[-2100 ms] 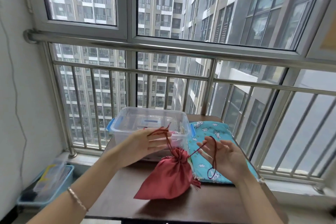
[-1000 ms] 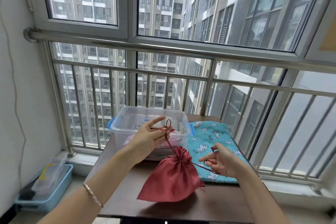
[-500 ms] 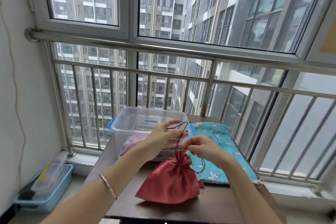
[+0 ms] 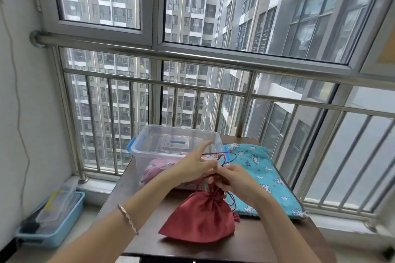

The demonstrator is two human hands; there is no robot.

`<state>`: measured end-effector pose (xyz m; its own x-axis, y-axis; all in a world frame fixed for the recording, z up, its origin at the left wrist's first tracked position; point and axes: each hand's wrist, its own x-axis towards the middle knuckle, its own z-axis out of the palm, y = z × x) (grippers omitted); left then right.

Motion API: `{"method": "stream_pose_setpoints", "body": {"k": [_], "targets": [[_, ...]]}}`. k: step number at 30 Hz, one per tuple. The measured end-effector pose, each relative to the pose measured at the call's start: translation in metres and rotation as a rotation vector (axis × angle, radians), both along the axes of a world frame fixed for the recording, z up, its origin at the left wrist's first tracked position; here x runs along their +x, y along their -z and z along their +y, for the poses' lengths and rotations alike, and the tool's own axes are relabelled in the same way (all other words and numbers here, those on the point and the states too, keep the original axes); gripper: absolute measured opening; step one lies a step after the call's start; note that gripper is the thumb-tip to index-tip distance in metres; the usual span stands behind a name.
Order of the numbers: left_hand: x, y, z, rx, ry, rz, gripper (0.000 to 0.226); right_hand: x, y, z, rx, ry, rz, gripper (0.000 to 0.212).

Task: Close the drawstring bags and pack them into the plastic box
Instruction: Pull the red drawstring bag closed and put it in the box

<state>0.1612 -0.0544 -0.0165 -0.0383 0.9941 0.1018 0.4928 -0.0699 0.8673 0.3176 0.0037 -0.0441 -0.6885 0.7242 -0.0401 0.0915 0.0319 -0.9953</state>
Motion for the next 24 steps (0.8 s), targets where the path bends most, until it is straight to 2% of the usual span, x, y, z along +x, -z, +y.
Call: {"method": "stream_pose_setpoints", "body": {"k": [5,7,10,13,15,18,21,24], "targets": [[-0.011,-0.003,-0.003,-0.069,-0.005,-0.013,0.059,0.0,-0.006,0.001,-0.279,-0.032,0.059,0.037],[-0.01,-0.006,-0.005,-0.112,-0.021,-0.095,0.051,-0.001,-0.007,0.001,-0.4,-0.009,0.071,0.039],[-0.004,-0.007,-0.011,-0.182,0.009,-0.192,0.039,-0.002,-0.007,0.001,-0.448,0.015,0.095,0.041],[-0.001,-0.002,-0.012,-0.2,0.062,-0.162,0.042,-0.004,-0.007,-0.001,-0.41,0.017,0.121,0.036],[0.001,0.002,-0.013,-0.16,0.065,-0.083,0.035,-0.005,-0.007,-0.002,-0.374,0.023,0.136,0.037],[0.002,0.008,-0.011,-0.102,0.064,-0.1,0.028,-0.004,-0.009,-0.004,-0.278,0.024,0.122,0.042],[-0.002,0.009,-0.012,-0.097,-0.014,-0.085,0.028,-0.006,-0.01,-0.006,-0.139,0.098,0.044,0.04],[-0.004,0.007,-0.017,-0.135,0.042,-0.118,0.024,-0.008,-0.013,-0.01,0.046,0.174,-0.009,0.037]]}}
